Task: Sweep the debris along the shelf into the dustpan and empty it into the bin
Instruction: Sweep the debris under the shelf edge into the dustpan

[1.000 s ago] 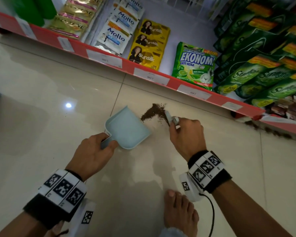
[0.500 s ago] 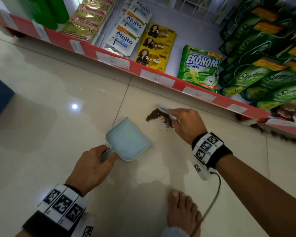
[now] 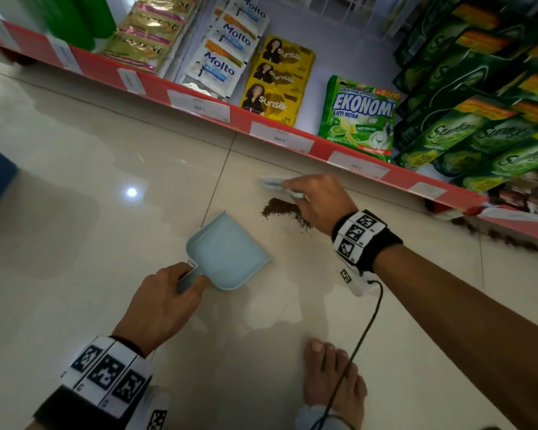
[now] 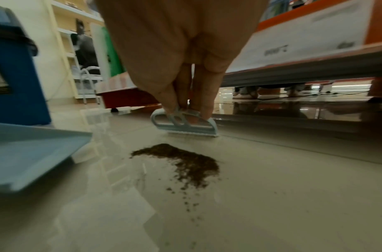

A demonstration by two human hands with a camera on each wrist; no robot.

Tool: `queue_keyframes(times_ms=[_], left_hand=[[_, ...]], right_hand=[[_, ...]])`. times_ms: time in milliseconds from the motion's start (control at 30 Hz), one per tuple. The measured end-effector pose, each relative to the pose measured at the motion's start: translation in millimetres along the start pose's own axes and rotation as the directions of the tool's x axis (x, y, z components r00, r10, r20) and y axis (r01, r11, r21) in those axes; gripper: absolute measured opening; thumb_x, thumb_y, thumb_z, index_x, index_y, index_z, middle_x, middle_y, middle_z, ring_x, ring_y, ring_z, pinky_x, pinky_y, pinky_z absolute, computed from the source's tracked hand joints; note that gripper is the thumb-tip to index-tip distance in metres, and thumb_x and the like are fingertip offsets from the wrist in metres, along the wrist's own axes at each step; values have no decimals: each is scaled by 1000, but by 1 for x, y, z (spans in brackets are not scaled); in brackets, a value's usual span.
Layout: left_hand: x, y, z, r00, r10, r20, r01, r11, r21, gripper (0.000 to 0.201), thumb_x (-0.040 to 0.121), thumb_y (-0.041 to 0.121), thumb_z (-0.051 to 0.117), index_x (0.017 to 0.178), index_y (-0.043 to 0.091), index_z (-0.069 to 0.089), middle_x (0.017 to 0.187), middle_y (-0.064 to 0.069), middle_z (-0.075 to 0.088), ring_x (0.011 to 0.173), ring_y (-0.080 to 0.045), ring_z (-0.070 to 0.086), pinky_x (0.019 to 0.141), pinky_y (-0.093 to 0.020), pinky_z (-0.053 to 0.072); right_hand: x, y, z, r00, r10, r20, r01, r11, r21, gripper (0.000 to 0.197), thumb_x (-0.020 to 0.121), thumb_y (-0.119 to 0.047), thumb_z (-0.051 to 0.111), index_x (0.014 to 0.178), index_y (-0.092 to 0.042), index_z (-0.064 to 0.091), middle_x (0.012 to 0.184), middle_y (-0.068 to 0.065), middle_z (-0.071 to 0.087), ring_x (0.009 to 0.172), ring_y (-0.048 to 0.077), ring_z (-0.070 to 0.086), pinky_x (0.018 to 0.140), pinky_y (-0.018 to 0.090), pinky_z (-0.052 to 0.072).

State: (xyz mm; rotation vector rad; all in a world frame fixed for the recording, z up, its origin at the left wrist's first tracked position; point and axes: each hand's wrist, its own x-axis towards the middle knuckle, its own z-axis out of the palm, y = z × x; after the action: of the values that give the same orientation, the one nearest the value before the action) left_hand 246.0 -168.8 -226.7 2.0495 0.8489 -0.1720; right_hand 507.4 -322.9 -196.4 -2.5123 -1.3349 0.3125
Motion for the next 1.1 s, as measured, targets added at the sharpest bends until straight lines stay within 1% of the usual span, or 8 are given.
queue_keyframes(times_ms=[100,200,467,633,800,933,1033,1100], left_hand=[[-2,0,-6,1000,-3,-11,3,1000,-15,41,90,39,57,61,12,44,48,6,44,46,-9,40,48,-26,32],[-3,-2,-10,1000,-6,-26,5,1000,-20,41,90,38,57,62,12,45,48,6,44,45,-8,39,47,-26,31],[-8,3,-2,1000,-7,22,7,1000,-18,42,90,37,58,59,15,41,48,7,42,45,-9,37,47,-25,31],[-11,3,-10,999,-50,18,50,999,-10,41,90,36,57,62,10,42,52,2,44,50,-14,40,51,-28,31],[-16,-3,-13,998,-56,1,56,998,-14,42,90,37,57,61,12,40,52,4,42,49,-12,38,50,-28,31],[-14,-3,-6,998,-54,11,54,998,-13,42,90,39,57,59,17,40,50,7,44,48,-10,40,48,-26,31],[-11,3,0,999,-26,31,27,999,-23,41,90,39,57,59,19,41,50,7,46,48,-10,42,49,-26,32],[-9,6,1,999,-8,31,9,1000,-20,41,89,39,57,59,17,41,49,7,45,46,-9,40,48,-25,32]], right_hand=[[-11,-1,-7,980,-166,111,164,986,24,28,90,-6,62,114,-12,73,112,10,74,97,31,69,85,41,55],[-22,14,-24,970,-174,169,173,985,20,28,89,-6,65,115,-12,73,114,9,73,101,30,69,89,41,54],[4,-9,-27,985,-173,12,170,977,132,25,94,-9,61,116,-7,72,113,10,73,99,28,69,88,40,54],[32,-39,-9,949,-228,216,209,972,107,31,91,-6,59,118,-12,72,118,8,72,107,27,67,91,39,51],[6,-7,-27,905,-255,341,269,963,6,34,85,-5,63,114,-20,73,111,6,74,100,28,70,84,41,54],[-17,15,-38,951,-227,211,244,968,-55,31,89,-8,65,117,-17,73,114,5,73,101,29,68,84,45,55],[-12,1,-31,978,-192,-80,197,979,56,23,91,-14,66,113,-12,74,109,5,75,92,25,72,81,40,58],[-3,-17,-21,961,-3,-276,70,970,234,21,88,-16,69,107,-13,77,100,3,77,82,15,74,79,36,60]])
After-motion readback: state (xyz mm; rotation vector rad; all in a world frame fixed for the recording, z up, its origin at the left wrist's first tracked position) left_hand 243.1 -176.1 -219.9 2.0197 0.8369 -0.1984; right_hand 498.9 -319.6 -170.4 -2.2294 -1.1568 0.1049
